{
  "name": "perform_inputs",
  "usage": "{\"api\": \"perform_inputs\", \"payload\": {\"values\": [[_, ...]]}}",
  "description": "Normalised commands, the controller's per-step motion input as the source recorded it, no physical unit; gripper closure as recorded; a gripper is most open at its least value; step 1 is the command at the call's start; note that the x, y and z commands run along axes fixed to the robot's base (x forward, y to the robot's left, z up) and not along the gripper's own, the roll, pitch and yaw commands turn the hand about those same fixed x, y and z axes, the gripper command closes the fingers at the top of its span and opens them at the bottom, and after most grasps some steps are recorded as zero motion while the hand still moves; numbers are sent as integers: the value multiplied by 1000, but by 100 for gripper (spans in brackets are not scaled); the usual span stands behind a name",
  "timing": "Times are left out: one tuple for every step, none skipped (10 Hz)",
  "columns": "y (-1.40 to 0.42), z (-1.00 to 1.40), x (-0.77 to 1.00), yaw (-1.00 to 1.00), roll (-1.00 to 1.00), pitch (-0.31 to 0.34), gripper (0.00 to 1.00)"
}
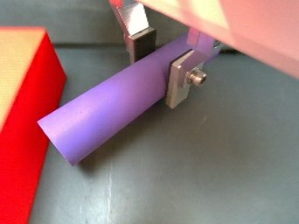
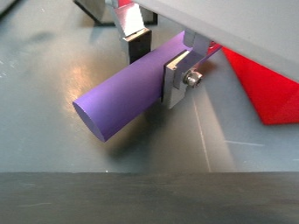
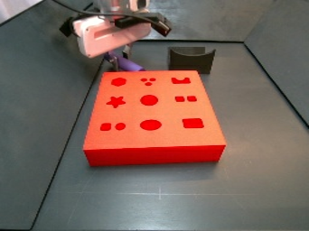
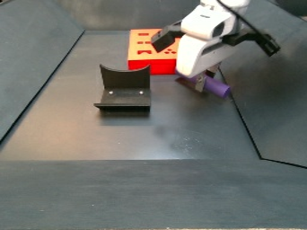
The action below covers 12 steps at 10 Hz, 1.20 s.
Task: Pick up the round object. Move up. Place the round object on the fixture. Regrasp the round object. Move to above the board. Insert the round object.
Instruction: Move up, then place the round object on the fixture.
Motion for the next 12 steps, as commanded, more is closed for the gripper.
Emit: {"api": "perform_inputs", "payload": {"values": [[48,652,-31,-8,14,59,100],[34,483,-17,-16,24,70,100],[30,393,-17,-17,30,68,100],[21,205,-25,-19,43,53,100],[0,1000,0,0,0,0,100],[0,1000,-1,-2,7,4,100],[3,1000,-13,-5,17,19,100],[5,1000,-15,-9,26,26,100],[8,1000,-17,-12,33,29,100],[12,1000,-23,-15,47,38,100],[18,1000,-26,-14,59,40,100],[21,975,-27,-13,68,45,100]]}}
